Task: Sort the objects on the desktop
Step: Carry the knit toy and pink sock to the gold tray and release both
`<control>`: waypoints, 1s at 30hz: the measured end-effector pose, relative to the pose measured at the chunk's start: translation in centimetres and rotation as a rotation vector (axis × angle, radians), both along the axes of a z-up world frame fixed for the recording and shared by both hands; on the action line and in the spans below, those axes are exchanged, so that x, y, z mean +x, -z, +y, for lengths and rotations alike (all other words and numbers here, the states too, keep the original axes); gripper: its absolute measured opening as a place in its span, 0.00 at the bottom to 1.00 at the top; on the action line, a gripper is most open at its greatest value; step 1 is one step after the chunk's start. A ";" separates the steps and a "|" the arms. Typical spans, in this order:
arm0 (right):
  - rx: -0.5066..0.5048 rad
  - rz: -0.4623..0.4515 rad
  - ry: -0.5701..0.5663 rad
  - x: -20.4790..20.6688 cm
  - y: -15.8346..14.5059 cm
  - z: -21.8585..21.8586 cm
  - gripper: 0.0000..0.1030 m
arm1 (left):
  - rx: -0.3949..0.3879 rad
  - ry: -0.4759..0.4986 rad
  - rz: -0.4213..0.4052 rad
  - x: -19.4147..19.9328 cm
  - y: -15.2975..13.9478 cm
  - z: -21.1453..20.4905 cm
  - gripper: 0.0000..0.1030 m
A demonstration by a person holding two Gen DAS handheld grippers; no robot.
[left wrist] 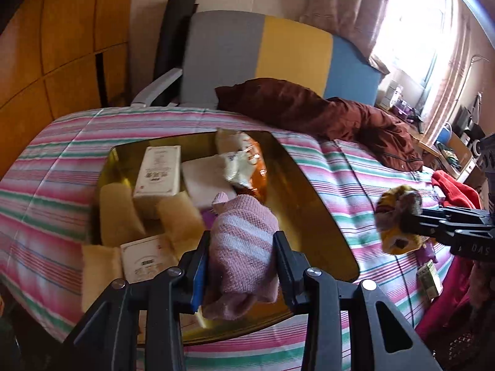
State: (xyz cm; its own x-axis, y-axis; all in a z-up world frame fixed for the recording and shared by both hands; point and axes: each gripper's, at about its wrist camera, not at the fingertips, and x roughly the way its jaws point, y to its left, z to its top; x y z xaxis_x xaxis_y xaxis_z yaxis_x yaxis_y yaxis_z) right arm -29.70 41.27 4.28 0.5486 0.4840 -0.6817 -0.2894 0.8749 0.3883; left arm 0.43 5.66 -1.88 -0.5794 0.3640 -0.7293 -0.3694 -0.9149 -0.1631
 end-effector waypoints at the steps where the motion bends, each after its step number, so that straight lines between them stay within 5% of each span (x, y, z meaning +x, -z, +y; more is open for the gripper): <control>1: 0.006 0.001 -0.019 0.3 0.1 1.0 0.30 | -0.001 -0.006 -0.005 0.0 0.1 -0.3 0.37; 11: 0.045 0.015 -0.116 2.9 0.4 6.6 0.30 | -0.016 -0.054 -0.036 -0.2 1.4 -2.4 0.37; 21: 0.070 0.046 -0.070 6.1 0.5 7.4 0.30 | -0.002 0.009 -0.052 0.2 2.2 -1.5 0.37; 30: 0.112 0.097 -0.064 7.9 1.7 7.5 0.40 | -0.004 -0.008 -0.084 -0.1 2.9 -1.5 0.42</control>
